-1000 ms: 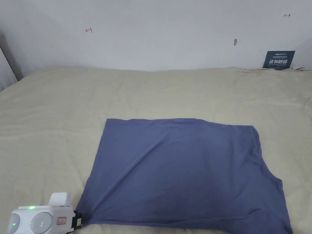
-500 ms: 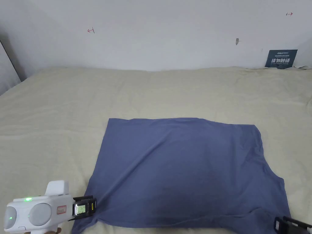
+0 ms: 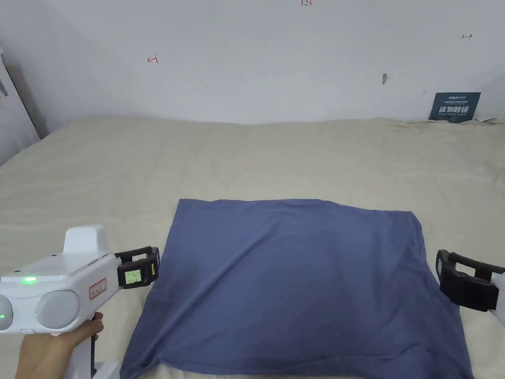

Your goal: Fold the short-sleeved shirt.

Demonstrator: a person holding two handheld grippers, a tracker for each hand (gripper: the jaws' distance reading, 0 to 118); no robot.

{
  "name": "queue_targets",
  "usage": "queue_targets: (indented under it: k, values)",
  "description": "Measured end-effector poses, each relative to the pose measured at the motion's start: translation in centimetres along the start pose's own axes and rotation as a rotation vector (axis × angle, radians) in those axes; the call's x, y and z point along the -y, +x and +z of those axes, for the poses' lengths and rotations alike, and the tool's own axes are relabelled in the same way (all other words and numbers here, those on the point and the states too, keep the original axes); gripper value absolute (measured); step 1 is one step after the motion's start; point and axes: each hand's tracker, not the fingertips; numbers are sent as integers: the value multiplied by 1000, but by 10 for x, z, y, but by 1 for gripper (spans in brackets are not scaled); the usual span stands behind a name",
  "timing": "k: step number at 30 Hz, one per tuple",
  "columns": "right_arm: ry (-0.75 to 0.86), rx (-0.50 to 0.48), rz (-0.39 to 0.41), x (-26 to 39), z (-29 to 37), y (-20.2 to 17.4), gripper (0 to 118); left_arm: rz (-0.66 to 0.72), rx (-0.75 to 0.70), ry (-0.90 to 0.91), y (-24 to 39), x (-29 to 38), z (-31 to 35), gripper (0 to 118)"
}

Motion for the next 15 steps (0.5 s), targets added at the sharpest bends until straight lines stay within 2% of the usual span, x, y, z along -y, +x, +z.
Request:
queue_targets:
  k: [4,6,9,10,12,13,14,15]
  values:
    - [72,31,15,-2,0,-10,102,-18,-26,133,12,-1,4,111]
    - [96,34,9,-1,0,-14,93,-31,-15,193,17,2,6,104]
    - [134,54,5,2,1,-18,54,-26,-4,244,24,9,9,81]
    - [140,58,7,3,1,-19,42,-25,4,248,25,11,9,68]
    - [155,59,2,6,2,-20,24,-20,15,266,29,15,10,40]
    - [164,65,3,7,2,-21,9,-21,18,268,30,17,11,25]
    - [174,69,6,8,3,-22,3,-26,21,272,32,19,11,20]
    - [187,84,18,9,4,-23,2,-36,28,268,34,20,11,17]
